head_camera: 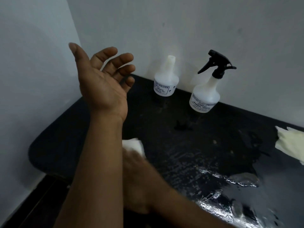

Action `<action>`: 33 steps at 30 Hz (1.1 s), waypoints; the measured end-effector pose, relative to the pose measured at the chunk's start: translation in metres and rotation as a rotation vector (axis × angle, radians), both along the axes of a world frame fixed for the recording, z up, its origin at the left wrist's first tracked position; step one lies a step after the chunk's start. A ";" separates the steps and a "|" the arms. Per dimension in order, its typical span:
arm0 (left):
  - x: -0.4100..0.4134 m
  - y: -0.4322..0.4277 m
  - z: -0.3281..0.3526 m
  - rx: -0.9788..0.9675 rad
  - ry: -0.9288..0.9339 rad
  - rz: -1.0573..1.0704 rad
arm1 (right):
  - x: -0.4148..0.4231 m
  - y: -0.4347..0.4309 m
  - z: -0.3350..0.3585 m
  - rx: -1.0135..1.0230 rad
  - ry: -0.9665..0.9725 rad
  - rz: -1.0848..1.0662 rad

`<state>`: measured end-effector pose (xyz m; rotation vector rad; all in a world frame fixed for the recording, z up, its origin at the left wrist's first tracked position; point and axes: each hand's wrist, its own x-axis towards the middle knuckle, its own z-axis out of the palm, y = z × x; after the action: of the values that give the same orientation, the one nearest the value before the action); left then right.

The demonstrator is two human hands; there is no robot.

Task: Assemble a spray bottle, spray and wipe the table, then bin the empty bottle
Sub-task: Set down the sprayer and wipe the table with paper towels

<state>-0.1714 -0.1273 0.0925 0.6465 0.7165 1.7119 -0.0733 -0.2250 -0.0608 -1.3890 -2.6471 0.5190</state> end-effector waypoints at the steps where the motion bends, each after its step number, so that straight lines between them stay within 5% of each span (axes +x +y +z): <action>1: -0.001 0.000 0.001 -0.003 -0.015 0.004 | 0.018 0.001 0.000 0.064 -0.016 -0.020; 7: 0.009 -0.002 0.003 -0.005 -0.005 -0.022 | 0.234 0.012 0.018 0.016 -0.251 -0.632; 10: 0.011 0.000 0.001 -0.007 -0.004 -0.024 | 0.273 0.001 0.026 -0.110 -0.336 -0.820; 13: 0.016 0.002 -0.001 -0.025 -0.004 -0.034 | 0.233 -0.015 0.023 -0.138 -0.419 -0.699; 17: 0.027 0.000 -0.002 -0.024 0.037 -0.064 | 0.113 -0.065 0.008 0.045 -0.278 -0.131; 19: 0.028 -0.002 -0.003 -0.020 0.062 -0.070 | 0.081 -0.076 0.006 0.081 -0.305 -0.011; 25: 0.013 -0.001 -0.003 -0.029 0.033 -0.017 | 0.135 -0.043 0.045 0.022 -0.366 -0.315; 30: 0.020 0.001 -0.002 -0.030 0.017 -0.042 | 0.150 -0.044 0.074 0.112 -0.009 -0.607; 33: 0.026 -0.001 0.000 -0.019 0.059 -0.052 | 0.102 -0.057 0.066 0.082 0.273 -0.480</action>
<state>-0.1455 -0.1280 0.0922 0.6986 0.7505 1.6421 0.0284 -0.2821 0.0054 -1.7089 -2.0074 0.4895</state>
